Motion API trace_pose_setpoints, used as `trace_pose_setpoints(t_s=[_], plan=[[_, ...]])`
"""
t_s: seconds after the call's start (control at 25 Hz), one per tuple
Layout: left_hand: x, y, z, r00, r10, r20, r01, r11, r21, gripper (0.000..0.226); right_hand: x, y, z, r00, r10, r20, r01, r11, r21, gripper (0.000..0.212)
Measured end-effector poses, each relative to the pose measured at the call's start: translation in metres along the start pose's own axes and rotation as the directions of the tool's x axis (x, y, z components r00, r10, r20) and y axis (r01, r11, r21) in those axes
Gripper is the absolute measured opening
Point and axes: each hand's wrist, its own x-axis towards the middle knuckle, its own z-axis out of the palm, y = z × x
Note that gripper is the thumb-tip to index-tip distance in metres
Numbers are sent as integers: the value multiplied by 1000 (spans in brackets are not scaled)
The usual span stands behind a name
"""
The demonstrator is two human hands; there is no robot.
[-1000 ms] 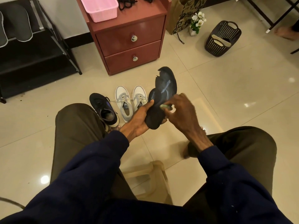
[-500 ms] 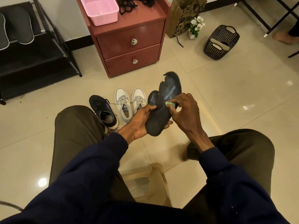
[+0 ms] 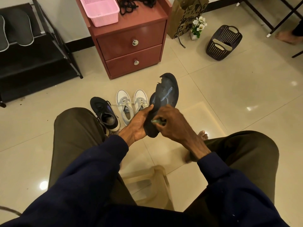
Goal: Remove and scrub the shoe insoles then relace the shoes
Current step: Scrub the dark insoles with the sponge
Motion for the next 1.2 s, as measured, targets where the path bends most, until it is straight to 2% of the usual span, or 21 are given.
trace_pose_setpoints(t_s=[0.04, 0.08, 0.12, 0.2, 0.24, 0.28, 0.36, 0.44, 0.48, 0.52, 0.6, 0.64, 0.68, 0.72, 0.8, 0.88, 0.92, 1.04, 1.08, 1.12, 1.2], plan=[[1, 0, -1, 1000, -5, -17, 5, 1000, 14, 27, -1, -6, 0, 996, -51, 78, 49, 998, 34, 9], [0, 0, -1, 1000, -9, -23, 9, 1000, 13, 27, 0, -6, -2, 993, -68, 96, 66, 998, 20, 8], [-1, 1, 1, 1000, -7, -16, 7, 1000, -1, 28, 2, -1, -4, 998, -41, 53, 43, 998, -35, 9], [-1, 0, 3, 1000, -3, 19, 3, 999, -36, 31, 4, 18, -12, 984, 110, -138, -131, 980, -152, 14], [0, -1, 3, 1000, -3, 30, 4, 999, -43, 33, 3, 24, -15, 962, 175, -210, -211, 964, -163, 15], [1, 0, 2, 1000, 2, 31, -1, 999, -41, 36, 3, 25, -15, 957, 185, -225, -222, 963, -155, 15], [3, -1, -1, 1000, 17, -11, -17, 1000, -14, 37, 2, 11, -9, 996, 78, -47, -81, 995, -58, 13], [4, -2, -3, 999, 12, -34, -12, 1000, 8, 30, 0, -3, -8, 988, -9, 156, 0, 999, 52, 9], [3, -2, -2, 999, 10, -41, -9, 1000, 8, 29, 0, -2, -10, 987, 1, 162, -7, 999, 38, 8], [3, -2, -2, 999, 13, -33, -13, 1000, -6, 31, 1, 5, -11, 994, 47, 101, -46, 999, -17, 10], [3, -1, 0, 1000, 7, 17, -6, 998, -63, 39, 3, 25, -16, 977, 182, -114, -197, 971, -134, 15], [2, -1, 1, 1000, 2, 26, 0, 997, -75, 40, 2, 30, -16, 960, 216, -177, -241, 962, -131, 15], [1, -1, 2, 1000, 7, 14, -6, 997, -77, 38, 1, 29, -14, 960, 201, -193, -224, 969, -101, 15], [1, -1, 3, 1000, 15, -14, -16, 998, -66, 33, 1, 21, -10, 977, 143, -158, -152, 987, -51, 15], [3, 0, -1, 998, 19, -63, -20, 1000, -16, 27, 0, -5, -1, 999, -25, 26, 23, 997, 71, 13], [3, 0, -5, 996, 4, -94, -4, 1000, 6, 32, 0, -15, -1, 986, -98, 136, 76, 984, 158, 10], [4, 1, -6, 996, 9, -90, -10, 1000, -9, 32, 2, -11, -3, 991, -84, 104, 67, 985, 156, 10], [4, 1, 0, 999, 15, -42, -19, 997, -76, 28, 5, 10, -6, 975, 68, -212, -62, 998, 33, 15], [5, 1, 0, 999, 15, -45, -19, 996, -82, 28, 5, 10, -6, 963, 90, -252, -83, 996, 35, 16], [5, 1, 0, 998, 16, -52, -20, 997, -73, 28, 4, 4, -3, 974, 64, -219, -49, 996, 69, 16], [5, 1, -3, 997, 7, -74, -10, 999, -32, 38, 1, -15, -2, 999, -40, 26, 34, 976, 213, 13]])
